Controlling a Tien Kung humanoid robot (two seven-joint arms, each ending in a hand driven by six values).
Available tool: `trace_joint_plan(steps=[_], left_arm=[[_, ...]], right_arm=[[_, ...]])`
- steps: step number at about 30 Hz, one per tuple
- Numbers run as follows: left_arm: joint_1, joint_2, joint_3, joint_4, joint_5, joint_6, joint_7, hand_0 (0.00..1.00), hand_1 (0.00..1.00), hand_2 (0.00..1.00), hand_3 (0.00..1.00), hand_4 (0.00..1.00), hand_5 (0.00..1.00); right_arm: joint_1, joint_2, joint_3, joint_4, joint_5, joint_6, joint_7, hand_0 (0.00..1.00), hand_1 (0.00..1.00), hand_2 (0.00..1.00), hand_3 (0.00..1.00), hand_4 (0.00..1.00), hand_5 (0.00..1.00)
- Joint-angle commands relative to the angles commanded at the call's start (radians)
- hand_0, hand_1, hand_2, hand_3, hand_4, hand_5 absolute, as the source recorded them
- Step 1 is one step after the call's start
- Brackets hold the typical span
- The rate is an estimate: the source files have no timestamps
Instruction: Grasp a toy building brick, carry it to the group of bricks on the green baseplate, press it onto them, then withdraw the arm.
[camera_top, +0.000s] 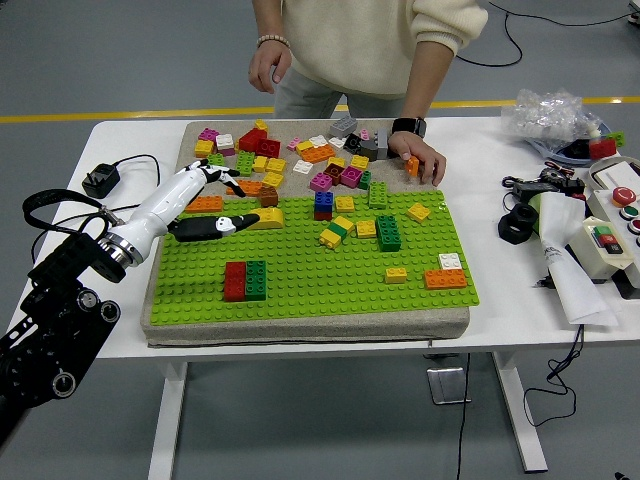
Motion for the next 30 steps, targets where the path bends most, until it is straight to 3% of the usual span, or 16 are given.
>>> trace_joint_plan(steps=[1,2,7,8,12,14,30], left_arm=[[-0.010,0.003,-0.001,0.011,-0.004,0.001,-0.001,0.998,0.839,0.785,0.659,0.966,0.643],[-0.017,0.006,-0.001,0.021,-0.008,0.002,-0.003,0.998,0.811,0.745,0.715,0.978,0.524],[-0.050,0.010,-0.009,0.075,-0.026,0.003,-0.010,0.998,0.811,0.745,0.715,0.978,0.524],[-0.053,0.010,-0.016,0.084,-0.026,0.004,-0.011,0.998,0.793,0.710,0.749,0.983,0.470],[-0.056,0.011,-0.065,0.118,-0.010,0.004,-0.013,0.998,0.793,0.710,0.749,0.983,0.470],[-0.055,0.013,-0.077,0.122,-0.006,0.004,-0.014,0.998,0.784,0.684,0.761,0.982,0.427],[-0.025,0.012,-0.162,0.130,0.034,-0.004,-0.013,0.998,0.778,0.659,0.769,0.980,0.407]], right_arm=[[0.001,0.001,-0.001,0.000,-0.001,0.000,0.000,0.790,0.703,0.751,0.714,0.907,0.550],[0.001,0.002,-0.002,0.000,-0.001,0.000,0.000,0.790,0.702,0.751,0.714,0.907,0.551],[0.008,0.004,-0.008,0.000,-0.003,-0.002,0.001,0.790,0.702,0.751,0.714,0.907,0.551],[0.008,0.004,-0.009,0.000,-0.004,-0.003,0.001,0.790,0.702,0.751,0.713,0.907,0.551],[0.008,0.005,-0.013,0.000,-0.007,-0.001,-0.004,0.790,0.702,0.751,0.713,0.907,0.551],[0.007,0.005,-0.014,0.000,-0.007,0.000,-0.005,0.789,0.702,0.750,0.713,0.907,0.552],[0.005,0.009,-0.008,0.000,0.003,-0.006,-0.014,0.789,0.702,0.750,0.713,0.907,0.553]])
